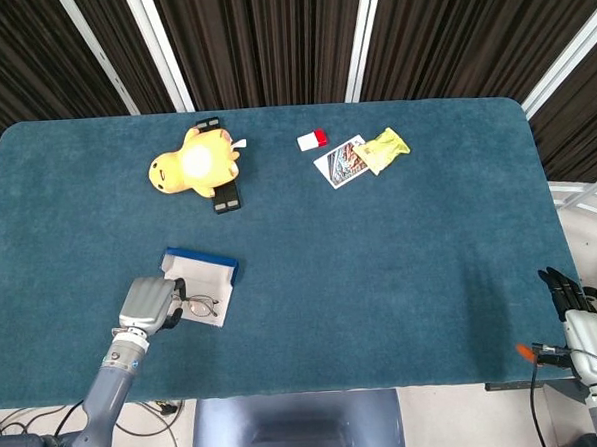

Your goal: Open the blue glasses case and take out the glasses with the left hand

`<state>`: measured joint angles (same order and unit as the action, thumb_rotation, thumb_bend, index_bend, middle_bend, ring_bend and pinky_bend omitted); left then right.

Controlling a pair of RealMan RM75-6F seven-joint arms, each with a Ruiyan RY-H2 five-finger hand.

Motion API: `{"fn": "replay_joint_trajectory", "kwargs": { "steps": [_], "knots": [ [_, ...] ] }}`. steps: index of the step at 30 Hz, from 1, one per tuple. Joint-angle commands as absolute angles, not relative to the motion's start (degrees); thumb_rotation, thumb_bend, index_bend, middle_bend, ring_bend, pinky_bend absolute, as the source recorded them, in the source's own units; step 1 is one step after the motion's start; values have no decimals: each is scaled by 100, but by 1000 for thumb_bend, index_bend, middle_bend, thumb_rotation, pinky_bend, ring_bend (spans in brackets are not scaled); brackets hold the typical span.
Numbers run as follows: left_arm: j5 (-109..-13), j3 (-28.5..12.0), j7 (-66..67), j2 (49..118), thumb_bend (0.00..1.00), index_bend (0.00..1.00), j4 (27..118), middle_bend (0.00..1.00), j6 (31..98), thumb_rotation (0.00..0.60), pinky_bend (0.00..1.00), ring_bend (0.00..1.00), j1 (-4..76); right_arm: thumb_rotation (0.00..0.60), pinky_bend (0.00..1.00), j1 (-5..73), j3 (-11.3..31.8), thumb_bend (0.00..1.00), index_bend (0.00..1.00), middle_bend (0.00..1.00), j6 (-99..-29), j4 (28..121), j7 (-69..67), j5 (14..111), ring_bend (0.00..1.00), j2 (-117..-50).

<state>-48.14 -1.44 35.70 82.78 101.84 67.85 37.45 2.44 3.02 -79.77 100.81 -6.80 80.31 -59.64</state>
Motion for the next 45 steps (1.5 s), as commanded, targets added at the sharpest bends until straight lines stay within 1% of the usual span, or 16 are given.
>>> {"fn": "replay_joint_trajectory", "kwargs": {
  "steps": [1,16,28,30,36,38,45],
  "knots": [
    [-4774,-203,3567,8324,351,510,10110,1000,6758,600,899,870,3760,600,199,247,302,151,0,0,-7973,10082,-677,8030,0,-5965],
    [-4365,-356,3722,8623,364,523,9594,1000,6469,600,899,871,3881,600,199,246,303,157,0,0,-7974,10085,-679,8027,0,-5964],
    [-4346,-396,3722,8751,372,540,9532,1000,6418,600,901,872,3903,600,199,245,296,160,0,0,-7970,10090,-683,8036,0,-5959],
    [-4349,-399,3716,8772,402,556,9514,1000,6415,600,903,873,3901,600,199,245,295,160,0,0,-7969,10091,-683,8036,0,-5958],
    [-4343,-387,3713,8841,539,636,9434,1000,6406,600,908,885,3885,600,199,245,297,162,0,0,-7971,10089,-685,8035,0,-5958],
    [-4351,-386,3713,8851,566,644,9430,1000,6412,600,908,886,3879,600,199,245,298,162,0,0,-7972,10089,-686,8033,0,-5957],
    [-4501,-495,3659,8759,574,647,9717,1000,6499,600,908,886,3891,600,199,245,299,163,0,0,-7975,10089,-686,8034,0,-5959]
  ]
}}
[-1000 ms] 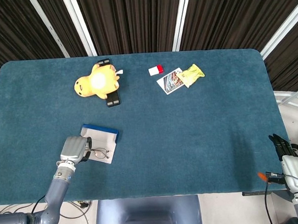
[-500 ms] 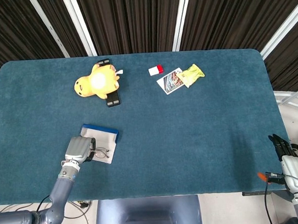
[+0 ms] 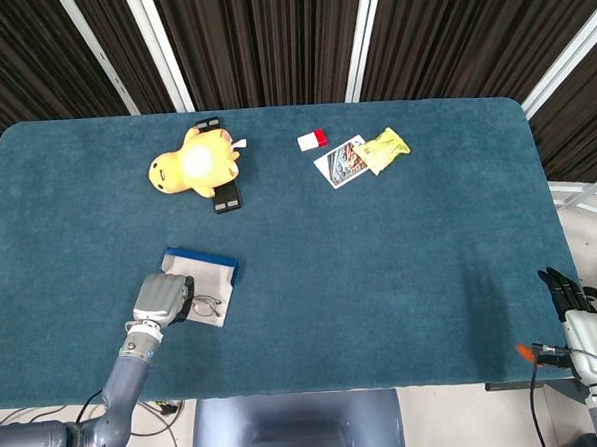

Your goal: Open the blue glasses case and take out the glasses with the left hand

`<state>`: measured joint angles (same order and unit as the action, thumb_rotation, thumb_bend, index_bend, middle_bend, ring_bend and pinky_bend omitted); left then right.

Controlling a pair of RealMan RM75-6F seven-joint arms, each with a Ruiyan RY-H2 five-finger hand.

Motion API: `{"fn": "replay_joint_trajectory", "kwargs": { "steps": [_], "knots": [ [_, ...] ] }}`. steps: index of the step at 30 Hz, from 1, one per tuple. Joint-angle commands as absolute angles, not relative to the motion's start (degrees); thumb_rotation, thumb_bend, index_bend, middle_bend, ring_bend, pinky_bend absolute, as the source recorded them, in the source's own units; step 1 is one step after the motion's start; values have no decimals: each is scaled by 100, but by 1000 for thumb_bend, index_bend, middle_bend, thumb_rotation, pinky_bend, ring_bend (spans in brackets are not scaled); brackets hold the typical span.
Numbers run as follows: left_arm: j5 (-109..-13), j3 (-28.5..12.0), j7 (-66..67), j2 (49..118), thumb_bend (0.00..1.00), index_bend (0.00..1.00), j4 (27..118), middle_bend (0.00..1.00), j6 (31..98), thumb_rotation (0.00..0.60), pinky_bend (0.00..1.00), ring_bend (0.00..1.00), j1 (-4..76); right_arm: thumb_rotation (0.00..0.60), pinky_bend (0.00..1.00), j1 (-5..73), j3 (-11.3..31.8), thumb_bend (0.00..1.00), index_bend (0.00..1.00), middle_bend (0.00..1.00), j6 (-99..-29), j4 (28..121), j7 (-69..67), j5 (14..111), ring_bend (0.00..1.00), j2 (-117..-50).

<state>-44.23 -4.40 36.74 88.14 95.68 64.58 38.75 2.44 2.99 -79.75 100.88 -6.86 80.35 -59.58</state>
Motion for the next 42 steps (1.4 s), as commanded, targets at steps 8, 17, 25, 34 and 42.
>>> {"fn": "replay_joint_trajectory", "kwargs": {
  "steps": [8,17,25,34,42],
  "knots": [
    [-4567,-828,3847,8894,574,647,10133,1000,6489,600,908,886,4200,600,199,244,298,164,0,0,-7977,10083,-690,8040,0,-5959],
    [-4261,-1181,4289,9587,572,645,10010,1000,6388,600,908,886,4771,600,199,246,307,163,0,0,-7980,10071,-713,8037,0,-5958],
    [-3980,-1255,4540,10191,571,641,9760,1000,6424,600,908,886,5093,600,199,250,303,163,0,0,-7970,10067,-724,8041,0,-5956],
    [-3696,-1261,4680,10578,420,447,9359,1000,6452,600,908,882,5262,600,199,248,298,164,0,0,-7971,10068,-721,8047,0,-5955],
    [-3843,-1228,4554,10522,259,313,9395,1000,6511,600,908,880,5228,600,199,246,291,163,0,0,-7968,10080,-715,8050,0,-5950]
  ]
}}
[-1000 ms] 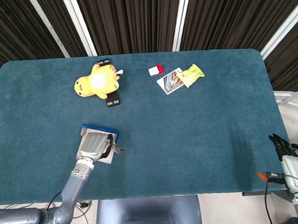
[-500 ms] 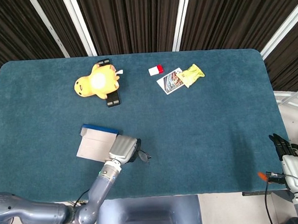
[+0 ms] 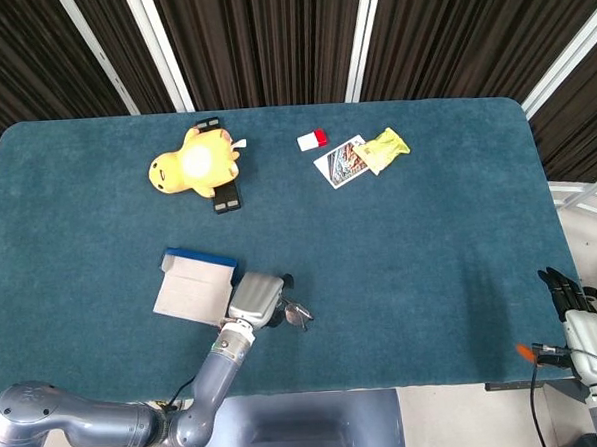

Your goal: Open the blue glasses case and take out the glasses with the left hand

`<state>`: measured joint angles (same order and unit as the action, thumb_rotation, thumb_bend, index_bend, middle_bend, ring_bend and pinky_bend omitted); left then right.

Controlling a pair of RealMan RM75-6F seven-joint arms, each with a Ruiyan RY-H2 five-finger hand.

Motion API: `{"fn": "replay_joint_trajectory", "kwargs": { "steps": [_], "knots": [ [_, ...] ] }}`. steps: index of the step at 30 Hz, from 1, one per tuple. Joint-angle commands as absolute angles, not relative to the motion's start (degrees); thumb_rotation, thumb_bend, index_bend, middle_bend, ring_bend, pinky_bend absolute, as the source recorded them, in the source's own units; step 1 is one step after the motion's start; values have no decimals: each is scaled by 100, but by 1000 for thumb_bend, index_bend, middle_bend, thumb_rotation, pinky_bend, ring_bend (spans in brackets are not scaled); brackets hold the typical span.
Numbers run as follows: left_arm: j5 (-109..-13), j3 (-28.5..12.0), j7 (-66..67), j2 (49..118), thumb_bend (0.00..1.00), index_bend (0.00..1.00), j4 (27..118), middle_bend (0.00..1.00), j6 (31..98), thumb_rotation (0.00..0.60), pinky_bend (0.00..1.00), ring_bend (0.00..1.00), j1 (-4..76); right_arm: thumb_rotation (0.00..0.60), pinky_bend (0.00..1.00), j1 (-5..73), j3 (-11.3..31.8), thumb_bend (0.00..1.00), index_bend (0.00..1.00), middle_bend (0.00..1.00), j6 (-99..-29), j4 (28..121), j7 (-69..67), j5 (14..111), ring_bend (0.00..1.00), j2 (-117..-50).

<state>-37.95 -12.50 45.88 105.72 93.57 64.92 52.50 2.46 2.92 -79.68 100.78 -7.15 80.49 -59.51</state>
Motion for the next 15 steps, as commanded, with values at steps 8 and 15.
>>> {"fn": "replay_joint_trajectory", "kwargs": {
  "steps": [8,15],
  "knots": [
    [-4445,-1061,4140,9988,258,268,9934,810,6862,600,804,698,4871,600,199,235,287,164,0,0,-8002,10068,-707,8080,0,-5955],
    [-5974,-201,3453,8686,252,56,10674,241,7769,600,400,230,3960,600,199,228,285,164,0,0,-8045,10018,-646,8112,0,-5983]
  ]
}}
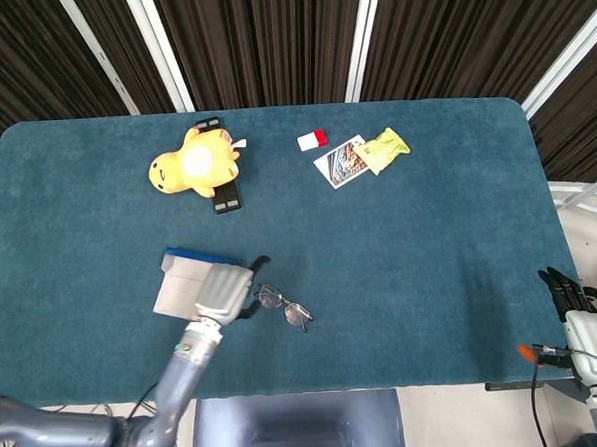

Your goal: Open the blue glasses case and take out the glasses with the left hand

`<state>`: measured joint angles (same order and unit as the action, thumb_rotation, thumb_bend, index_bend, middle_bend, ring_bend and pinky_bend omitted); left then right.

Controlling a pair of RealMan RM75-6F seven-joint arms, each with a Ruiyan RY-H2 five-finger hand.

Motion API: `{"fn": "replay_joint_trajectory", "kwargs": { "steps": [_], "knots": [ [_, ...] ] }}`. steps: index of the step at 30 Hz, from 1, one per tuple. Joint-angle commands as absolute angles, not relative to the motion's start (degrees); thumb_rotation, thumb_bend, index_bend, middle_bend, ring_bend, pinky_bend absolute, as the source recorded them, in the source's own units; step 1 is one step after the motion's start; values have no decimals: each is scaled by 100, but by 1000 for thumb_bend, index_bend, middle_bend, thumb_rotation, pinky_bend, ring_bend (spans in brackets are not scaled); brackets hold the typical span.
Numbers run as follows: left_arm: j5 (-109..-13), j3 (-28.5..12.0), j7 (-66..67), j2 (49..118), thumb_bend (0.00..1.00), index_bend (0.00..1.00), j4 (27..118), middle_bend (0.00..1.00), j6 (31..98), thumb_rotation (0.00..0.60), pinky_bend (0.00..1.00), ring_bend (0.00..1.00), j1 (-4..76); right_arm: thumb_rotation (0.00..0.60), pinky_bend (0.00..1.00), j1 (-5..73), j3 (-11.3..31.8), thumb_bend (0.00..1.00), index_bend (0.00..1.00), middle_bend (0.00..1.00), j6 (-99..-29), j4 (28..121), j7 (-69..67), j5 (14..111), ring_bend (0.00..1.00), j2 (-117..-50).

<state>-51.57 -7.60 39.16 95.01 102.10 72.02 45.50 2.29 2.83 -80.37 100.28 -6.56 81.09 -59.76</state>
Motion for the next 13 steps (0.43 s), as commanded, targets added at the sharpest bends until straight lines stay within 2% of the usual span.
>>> {"fn": "replay_joint_trajectory", "kwargs": {
  "steps": [1,6,9,13],
  "knots": [
    [-6115,-86,3353,8503,246,51,10730,183,7873,600,354,177,3835,600,199,226,287,163,0,0,-8053,10011,-637,8113,0,-5988],
    [-6737,550,2666,7500,216,14,10826,18,8344,600,175,27,3133,600,199,216,289,162,0,0,-8112,9964,-558,8149,0,-6022],
    [-7041,849,2287,7104,211,0,10717,0,8644,600,96,0,2733,600,199,207,283,162,0,0,-8150,9946,-515,8185,0,-6046],
    [-7410,1150,1894,6829,209,0,10410,0,9049,600,55,0,2220,600,199,194,276,163,0,0,-8184,9928,-478,8204,0,-6068]
  ]
}}
